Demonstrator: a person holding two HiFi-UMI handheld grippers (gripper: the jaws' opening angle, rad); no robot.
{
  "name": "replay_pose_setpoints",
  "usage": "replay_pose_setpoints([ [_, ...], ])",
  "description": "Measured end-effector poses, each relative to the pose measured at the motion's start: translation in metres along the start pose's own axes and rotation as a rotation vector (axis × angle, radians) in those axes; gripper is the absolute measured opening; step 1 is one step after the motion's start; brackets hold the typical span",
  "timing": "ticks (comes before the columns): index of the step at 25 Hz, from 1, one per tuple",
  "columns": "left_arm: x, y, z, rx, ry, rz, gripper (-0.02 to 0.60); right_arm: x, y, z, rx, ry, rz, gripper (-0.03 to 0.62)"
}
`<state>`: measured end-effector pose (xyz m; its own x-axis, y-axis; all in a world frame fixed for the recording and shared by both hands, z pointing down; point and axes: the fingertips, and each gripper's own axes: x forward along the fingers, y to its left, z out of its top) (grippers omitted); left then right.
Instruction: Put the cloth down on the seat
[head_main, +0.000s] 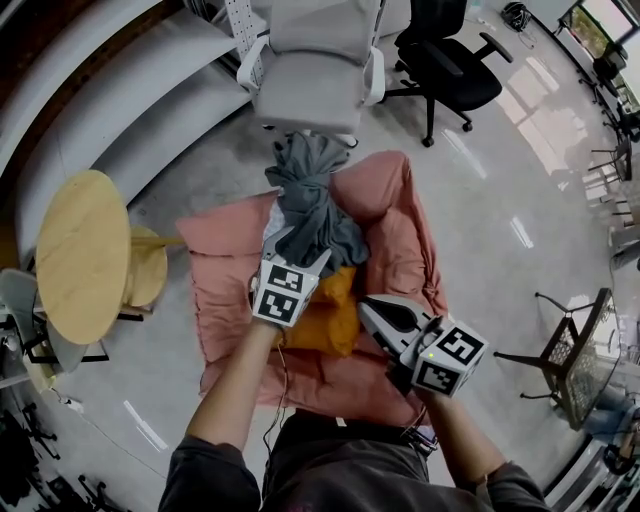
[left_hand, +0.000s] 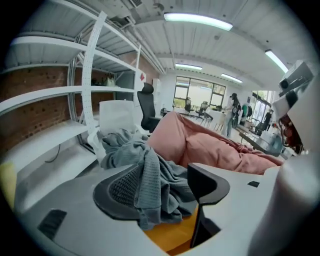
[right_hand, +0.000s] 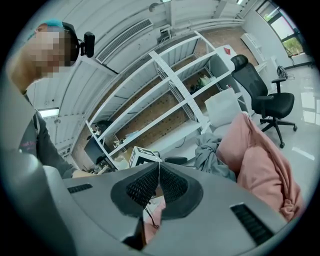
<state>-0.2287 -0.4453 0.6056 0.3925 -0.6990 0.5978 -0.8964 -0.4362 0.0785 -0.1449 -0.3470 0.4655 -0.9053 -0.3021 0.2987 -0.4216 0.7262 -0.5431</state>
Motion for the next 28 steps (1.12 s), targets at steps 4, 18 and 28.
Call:
replay_pose_setpoints([
  [4,-0.023,-0.004,0.004,-0.008,-0.026,0.005,0.308,0.001,0.008,0.007,-0.032,-0.012,0.005,0.014],
  [18,-0.084,-0.045,0.014,-0.061,-0.113,-0.002,0.012,-0.014,0.035,0.022,-0.139,-0.031,0.015,0.014],
  [28,-0.107,-0.061,0.018,-0.095,-0.127,0.001,0.011,-0.022,0.042,0.022,-0.139,-0.044,0.009,0.014],
])
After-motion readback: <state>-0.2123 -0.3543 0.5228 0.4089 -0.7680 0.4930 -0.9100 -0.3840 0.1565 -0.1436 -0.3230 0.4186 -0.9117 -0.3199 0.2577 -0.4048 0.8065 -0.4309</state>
